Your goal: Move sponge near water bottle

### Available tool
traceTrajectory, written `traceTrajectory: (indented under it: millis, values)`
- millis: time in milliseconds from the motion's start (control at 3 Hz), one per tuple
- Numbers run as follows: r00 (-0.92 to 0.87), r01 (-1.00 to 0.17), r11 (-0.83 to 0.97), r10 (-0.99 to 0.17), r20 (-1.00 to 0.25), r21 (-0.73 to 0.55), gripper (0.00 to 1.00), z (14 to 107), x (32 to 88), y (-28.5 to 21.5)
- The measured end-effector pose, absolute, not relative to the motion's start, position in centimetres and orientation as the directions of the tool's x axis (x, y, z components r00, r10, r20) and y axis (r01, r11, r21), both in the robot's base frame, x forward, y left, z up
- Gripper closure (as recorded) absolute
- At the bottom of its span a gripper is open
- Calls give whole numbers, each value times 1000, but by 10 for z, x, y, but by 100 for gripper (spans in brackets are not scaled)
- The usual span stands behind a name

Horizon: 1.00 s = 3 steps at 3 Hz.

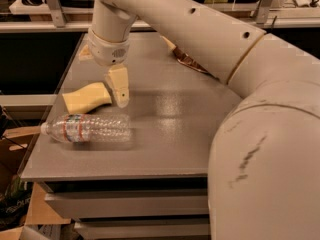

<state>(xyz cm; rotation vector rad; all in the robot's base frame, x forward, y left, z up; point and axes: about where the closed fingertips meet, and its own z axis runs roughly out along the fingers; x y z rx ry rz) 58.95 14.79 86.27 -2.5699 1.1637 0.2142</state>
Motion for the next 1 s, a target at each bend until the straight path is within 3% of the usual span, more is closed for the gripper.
traceTrajectory:
  millis: [1000]
  values:
    - [634,-771,-589,-741,-221,-242,0,886,609,119]
